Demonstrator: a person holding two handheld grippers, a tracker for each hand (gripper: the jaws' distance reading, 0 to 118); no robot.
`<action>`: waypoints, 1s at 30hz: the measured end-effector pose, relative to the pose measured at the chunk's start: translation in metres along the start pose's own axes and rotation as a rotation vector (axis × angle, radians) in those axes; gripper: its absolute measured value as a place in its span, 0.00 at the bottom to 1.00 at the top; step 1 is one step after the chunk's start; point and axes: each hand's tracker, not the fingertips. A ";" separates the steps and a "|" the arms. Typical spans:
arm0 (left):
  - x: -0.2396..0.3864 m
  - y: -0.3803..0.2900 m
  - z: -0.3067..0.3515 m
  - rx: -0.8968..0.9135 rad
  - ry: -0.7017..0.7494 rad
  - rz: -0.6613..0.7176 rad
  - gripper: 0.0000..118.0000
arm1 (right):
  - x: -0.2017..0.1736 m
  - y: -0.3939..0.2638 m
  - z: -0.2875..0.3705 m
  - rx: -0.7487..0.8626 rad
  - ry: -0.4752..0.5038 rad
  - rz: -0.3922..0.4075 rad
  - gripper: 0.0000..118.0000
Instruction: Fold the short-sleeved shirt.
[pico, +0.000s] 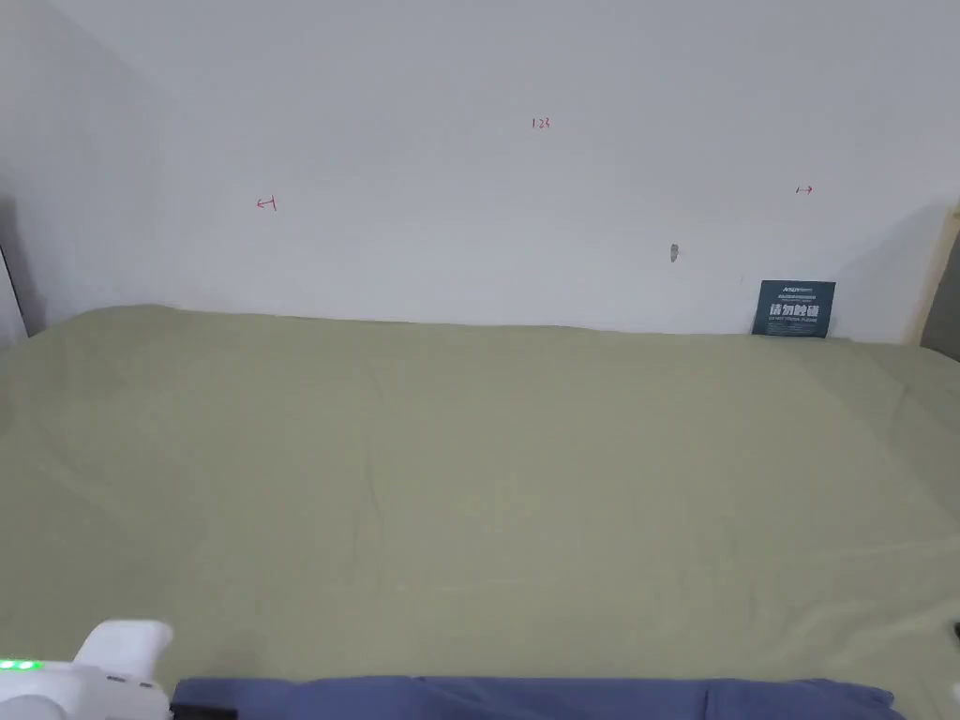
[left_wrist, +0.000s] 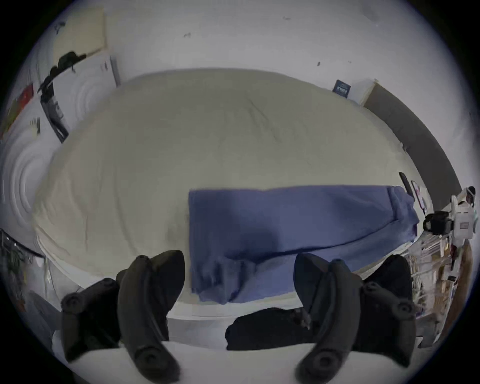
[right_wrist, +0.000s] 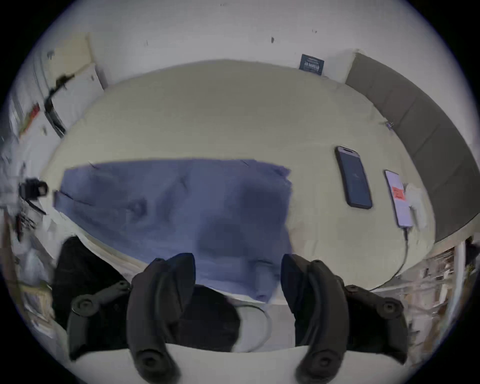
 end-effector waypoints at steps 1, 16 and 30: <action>0.005 0.003 0.003 0.021 -0.025 0.004 0.79 | -0.004 0.003 0.003 0.020 0.032 -0.017 0.61; 0.067 0.011 -0.014 0.164 -0.041 0.061 0.00 | -0.057 0.008 -0.037 0.057 -0.022 -0.062 0.00; -0.103 0.013 -0.017 0.058 -0.214 0.321 0.04 | -0.061 0.010 -0.019 0.076 -0.015 -0.025 0.00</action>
